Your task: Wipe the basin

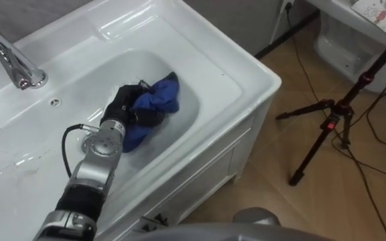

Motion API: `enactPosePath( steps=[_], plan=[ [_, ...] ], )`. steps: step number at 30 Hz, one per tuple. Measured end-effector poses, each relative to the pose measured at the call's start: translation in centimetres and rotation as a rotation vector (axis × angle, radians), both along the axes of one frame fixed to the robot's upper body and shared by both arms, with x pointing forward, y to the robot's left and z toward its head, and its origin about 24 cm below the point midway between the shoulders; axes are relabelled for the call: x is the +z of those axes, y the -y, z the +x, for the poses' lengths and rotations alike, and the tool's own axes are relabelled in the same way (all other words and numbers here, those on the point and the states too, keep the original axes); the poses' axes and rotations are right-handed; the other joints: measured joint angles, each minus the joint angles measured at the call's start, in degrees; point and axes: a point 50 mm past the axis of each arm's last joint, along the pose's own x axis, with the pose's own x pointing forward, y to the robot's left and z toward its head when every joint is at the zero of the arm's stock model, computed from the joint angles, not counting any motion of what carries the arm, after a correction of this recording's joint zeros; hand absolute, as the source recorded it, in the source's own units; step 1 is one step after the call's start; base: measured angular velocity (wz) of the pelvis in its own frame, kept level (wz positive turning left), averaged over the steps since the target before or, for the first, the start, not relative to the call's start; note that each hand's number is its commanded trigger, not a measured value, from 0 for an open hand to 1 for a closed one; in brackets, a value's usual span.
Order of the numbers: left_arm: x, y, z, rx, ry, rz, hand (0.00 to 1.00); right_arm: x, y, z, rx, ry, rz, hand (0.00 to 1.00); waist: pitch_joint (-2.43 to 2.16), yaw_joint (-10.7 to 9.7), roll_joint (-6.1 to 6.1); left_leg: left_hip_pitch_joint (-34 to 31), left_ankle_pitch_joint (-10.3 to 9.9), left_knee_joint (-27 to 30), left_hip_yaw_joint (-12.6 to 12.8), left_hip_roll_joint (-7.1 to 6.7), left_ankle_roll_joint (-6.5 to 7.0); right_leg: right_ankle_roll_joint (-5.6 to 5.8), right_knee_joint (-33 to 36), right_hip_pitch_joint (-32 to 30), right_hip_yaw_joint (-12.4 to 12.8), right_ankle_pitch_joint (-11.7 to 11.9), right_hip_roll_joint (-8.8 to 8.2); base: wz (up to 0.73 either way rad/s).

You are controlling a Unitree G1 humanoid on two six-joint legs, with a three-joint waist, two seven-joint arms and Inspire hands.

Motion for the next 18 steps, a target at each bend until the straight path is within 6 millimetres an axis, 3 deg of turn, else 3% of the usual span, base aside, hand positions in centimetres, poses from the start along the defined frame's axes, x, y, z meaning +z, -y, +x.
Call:
enactPosePath(
  steps=[12,18],
  plan=[
    [0.28,-0.15,0.56,0.003,0.01,0.009,1.0,0.08,0.16,-0.21,-0.009,0.006,-0.006,0.0,-0.01,0.56,0.1,-1.18,-0.08,0.84,0.39,0.42,-0.07,-0.15,0.72,-1.39,0.02,0.09,0.11,-0.02],
    [-0.27,-0.25,0.69,0.017,0.002,0.002,1.0,0.17,0.3,-0.2,-0.014,0.023,-0.011,0.0,0.02,2.07,-0.07,-0.72,-0.07,0.79,0.46,0.41,-0.1,-0.29,1.32,-1.49,0.05,-0.02,0.12,-0.05]
  ],
)
